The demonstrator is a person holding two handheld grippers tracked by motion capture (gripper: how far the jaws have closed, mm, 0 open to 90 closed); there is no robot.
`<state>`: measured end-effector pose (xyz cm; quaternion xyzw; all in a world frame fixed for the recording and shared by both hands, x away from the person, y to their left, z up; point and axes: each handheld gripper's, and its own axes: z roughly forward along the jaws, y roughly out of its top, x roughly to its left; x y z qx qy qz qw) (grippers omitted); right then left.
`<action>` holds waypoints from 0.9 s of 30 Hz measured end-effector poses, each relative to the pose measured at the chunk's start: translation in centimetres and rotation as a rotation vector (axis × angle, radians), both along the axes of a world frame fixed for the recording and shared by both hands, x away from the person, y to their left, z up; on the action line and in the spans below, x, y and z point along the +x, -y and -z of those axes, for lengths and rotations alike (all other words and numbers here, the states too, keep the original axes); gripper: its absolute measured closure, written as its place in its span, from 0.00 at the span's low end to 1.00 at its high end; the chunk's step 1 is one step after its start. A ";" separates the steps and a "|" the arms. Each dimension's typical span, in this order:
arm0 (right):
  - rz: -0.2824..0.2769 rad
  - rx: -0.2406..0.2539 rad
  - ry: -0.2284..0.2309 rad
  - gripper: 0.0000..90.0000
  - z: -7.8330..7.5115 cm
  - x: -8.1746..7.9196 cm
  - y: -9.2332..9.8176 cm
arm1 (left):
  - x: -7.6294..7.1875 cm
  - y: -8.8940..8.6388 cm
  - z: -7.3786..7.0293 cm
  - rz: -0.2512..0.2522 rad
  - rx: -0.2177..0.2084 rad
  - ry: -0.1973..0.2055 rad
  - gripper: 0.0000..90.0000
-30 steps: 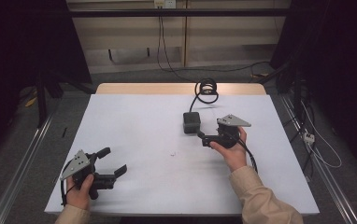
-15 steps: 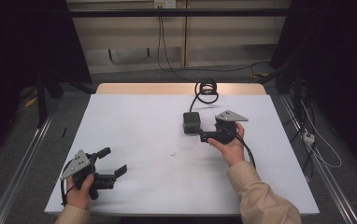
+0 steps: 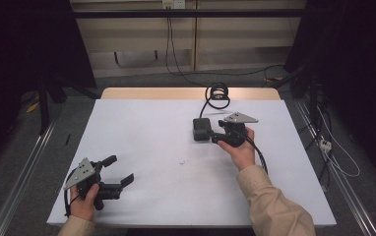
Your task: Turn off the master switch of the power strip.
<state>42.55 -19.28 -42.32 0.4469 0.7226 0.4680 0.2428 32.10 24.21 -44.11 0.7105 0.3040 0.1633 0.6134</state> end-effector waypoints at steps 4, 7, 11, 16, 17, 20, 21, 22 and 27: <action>-0.010 -0.005 0.000 0.58 -0.1 0.2 -0.1 | 0.0 0.0 0.0 0.002 0.001 0.000 0.04; -0.020 -0.017 -0.001 0.64 -0.2 0.4 -0.2 | 0.0 0.0 0.0 0.002 0.000 0.000 0.04; -0.017 -0.015 -0.003 0.71 -0.3 0.7 -0.3 | 0.0 0.0 0.0 0.003 -0.001 0.001 0.04; -0.052 0.000 -0.034 0.78 -0.2 0.9 -0.4 | 0.0 0.1 0.0 0.004 -0.005 0.002 0.04; -0.052 -0.012 -0.032 0.80 -0.1 1.0 -0.4 | 0.0 0.1 0.0 0.003 -0.003 0.001 0.04; -0.047 0.001 -0.035 0.82 0.0 1.1 -0.4 | 0.0 0.1 0.0 0.004 -0.003 0.001 0.04; -0.047 0.003 -0.037 0.83 0.0 1.1 -0.4 | 0.0 0.1 0.0 0.004 -0.003 0.001 0.04; -0.049 0.006 -0.041 0.85 0.0 1.2 -0.4 | 0.0 0.1 0.0 0.005 -0.002 0.001 0.04; -0.053 0.011 -0.055 0.94 0.2 1.5 -0.5 | 0.0 0.2 0.1 0.005 -0.004 0.000 0.04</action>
